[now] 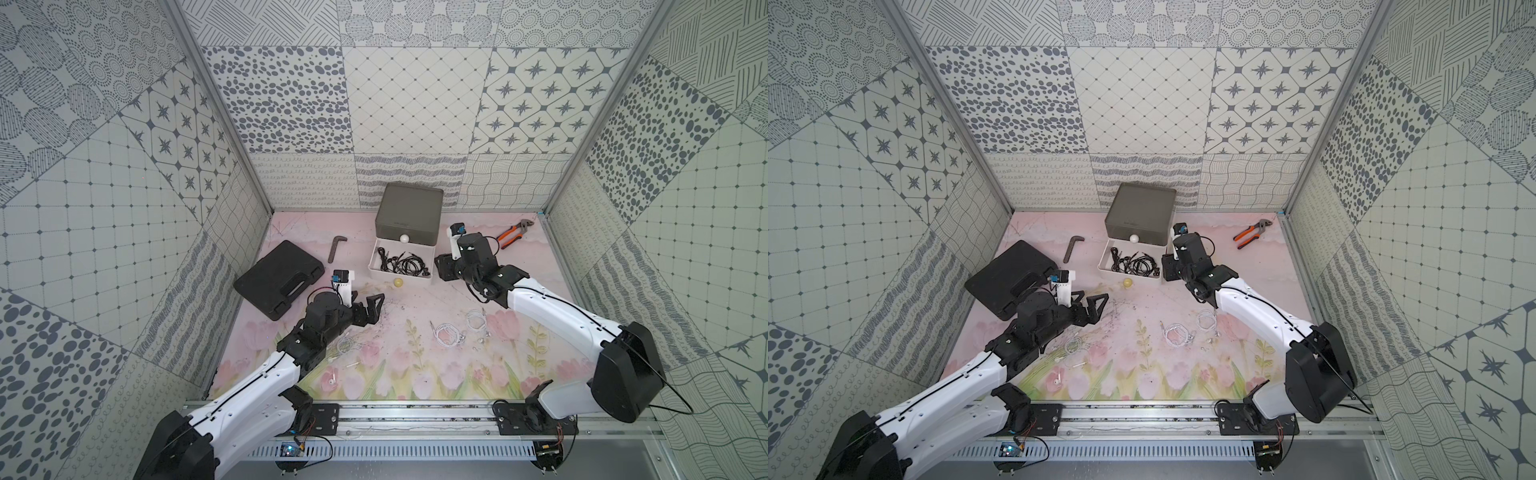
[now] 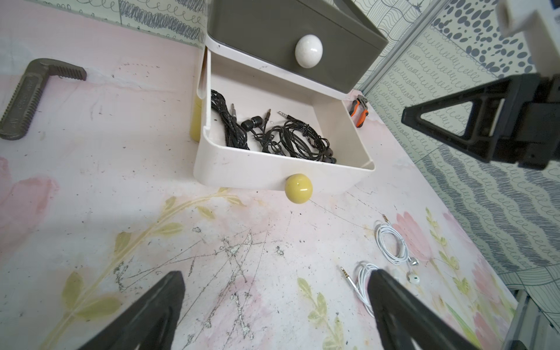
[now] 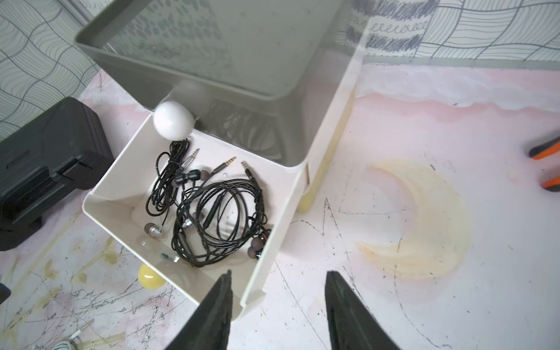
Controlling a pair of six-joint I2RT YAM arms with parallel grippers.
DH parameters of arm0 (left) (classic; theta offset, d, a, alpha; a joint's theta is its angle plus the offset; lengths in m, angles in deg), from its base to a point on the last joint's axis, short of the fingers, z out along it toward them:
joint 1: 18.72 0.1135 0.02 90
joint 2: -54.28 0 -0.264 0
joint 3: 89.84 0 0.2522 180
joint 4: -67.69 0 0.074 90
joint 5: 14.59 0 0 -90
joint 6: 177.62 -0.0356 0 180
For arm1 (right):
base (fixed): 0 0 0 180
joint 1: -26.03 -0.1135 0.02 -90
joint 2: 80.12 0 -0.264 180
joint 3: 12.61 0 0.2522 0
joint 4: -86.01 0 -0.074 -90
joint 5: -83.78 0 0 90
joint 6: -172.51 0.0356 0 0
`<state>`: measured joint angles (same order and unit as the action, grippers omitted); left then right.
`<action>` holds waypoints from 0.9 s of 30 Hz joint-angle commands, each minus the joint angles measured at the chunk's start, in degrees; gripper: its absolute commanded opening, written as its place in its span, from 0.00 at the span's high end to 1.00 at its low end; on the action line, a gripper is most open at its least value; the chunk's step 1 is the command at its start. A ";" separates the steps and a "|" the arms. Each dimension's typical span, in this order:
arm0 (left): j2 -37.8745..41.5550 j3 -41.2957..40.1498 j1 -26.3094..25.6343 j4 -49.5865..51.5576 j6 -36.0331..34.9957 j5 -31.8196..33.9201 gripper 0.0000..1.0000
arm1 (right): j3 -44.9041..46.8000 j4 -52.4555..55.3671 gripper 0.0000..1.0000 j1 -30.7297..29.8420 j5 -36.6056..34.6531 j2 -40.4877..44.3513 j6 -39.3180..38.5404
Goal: Place the wired earphones into the drawer by color
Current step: Place the wired earphones in the drawer, then close the drawer in the storage box.
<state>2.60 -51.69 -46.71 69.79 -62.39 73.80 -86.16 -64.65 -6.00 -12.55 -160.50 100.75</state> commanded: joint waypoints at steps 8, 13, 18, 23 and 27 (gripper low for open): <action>-7.66 5.16 0.19 0.45 14.93 -5.76 0.01 | 17.50 -10.81 0.43 8.39 8.32 14.14 0.41; -13.32 4.93 -0.11 -4.97 21.67 -5.52 0.01 | 24.78 -18.75 0.42 9.39 6.43 16.41 -1.20; -19.12 6.06 -2.21 -10.12 25.47 -3.27 0.05 | 28.26 -21.98 0.42 9.42 6.80 19.29 0.26; -24.01 8.39 -4.56 -12.79 26.53 0.38 0.10 | 30.84 -24.36 0.42 9.47 7.76 20.18 1.79; -27.82 9.58 -5.39 -16.17 27.66 1.69 0.17 | 30.61 -24.10 0.42 9.45 8.51 20.10 2.00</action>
<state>-21.71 -43.83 -51.04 62.12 -39.00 72.18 -55.91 -84.98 3.29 -5.03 -141.09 101.89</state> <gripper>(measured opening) 0.841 0.577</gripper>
